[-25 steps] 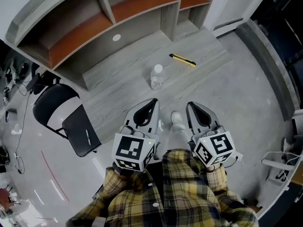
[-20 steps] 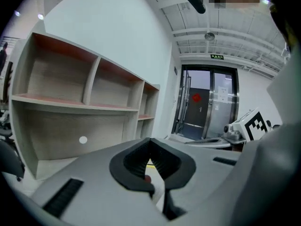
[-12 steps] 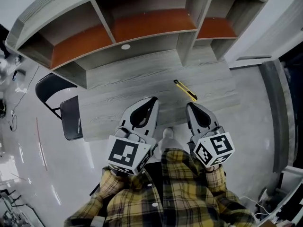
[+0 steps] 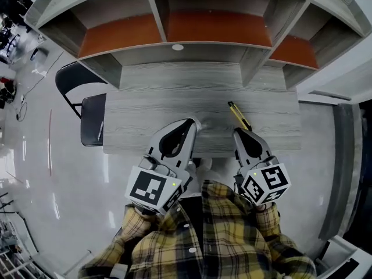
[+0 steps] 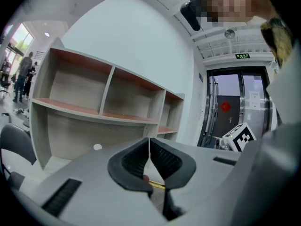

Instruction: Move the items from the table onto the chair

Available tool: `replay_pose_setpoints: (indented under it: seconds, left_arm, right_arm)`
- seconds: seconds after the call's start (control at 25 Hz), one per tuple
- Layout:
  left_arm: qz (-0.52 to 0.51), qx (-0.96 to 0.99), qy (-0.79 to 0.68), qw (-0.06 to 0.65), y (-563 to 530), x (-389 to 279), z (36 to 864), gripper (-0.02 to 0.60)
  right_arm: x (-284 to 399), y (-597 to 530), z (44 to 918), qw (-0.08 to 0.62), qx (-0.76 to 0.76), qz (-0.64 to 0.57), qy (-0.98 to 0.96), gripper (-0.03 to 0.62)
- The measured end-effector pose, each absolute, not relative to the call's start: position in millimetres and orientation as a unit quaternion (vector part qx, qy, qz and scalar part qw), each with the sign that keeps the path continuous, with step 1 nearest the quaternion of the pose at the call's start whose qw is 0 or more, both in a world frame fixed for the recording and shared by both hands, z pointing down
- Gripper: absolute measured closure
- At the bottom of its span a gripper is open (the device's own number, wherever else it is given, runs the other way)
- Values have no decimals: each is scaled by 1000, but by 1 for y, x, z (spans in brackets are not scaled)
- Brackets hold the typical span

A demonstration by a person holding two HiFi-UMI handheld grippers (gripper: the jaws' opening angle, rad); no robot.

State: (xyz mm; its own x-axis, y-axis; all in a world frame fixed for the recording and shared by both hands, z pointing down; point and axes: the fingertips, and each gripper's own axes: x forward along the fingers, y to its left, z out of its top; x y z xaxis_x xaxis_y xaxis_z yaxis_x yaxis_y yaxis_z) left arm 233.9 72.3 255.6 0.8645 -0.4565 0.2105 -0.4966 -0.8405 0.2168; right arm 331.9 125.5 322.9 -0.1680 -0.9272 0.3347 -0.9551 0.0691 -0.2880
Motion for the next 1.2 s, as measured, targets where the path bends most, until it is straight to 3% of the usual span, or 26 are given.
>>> replay_pose_setpoints:
  seconds: [0.2,0.56,0.68,1.2]
  left_arm:
    - [90,954,-249,144,72,224,271,564]
    - [115,951,-247,146,67,219,312,316]
    - [132,946,-248,164,65,220,338,272]
    - [243,932,-214,164,57,232,457,204]
  right_arm:
    - [325,126,329,37,643,235,-728,577]
    - [320,124,334,41,644,240,-725,577]
    - [324,125,338,43,647,246,-720,577]
    - [334,138,381,54,651,301,-695,577]
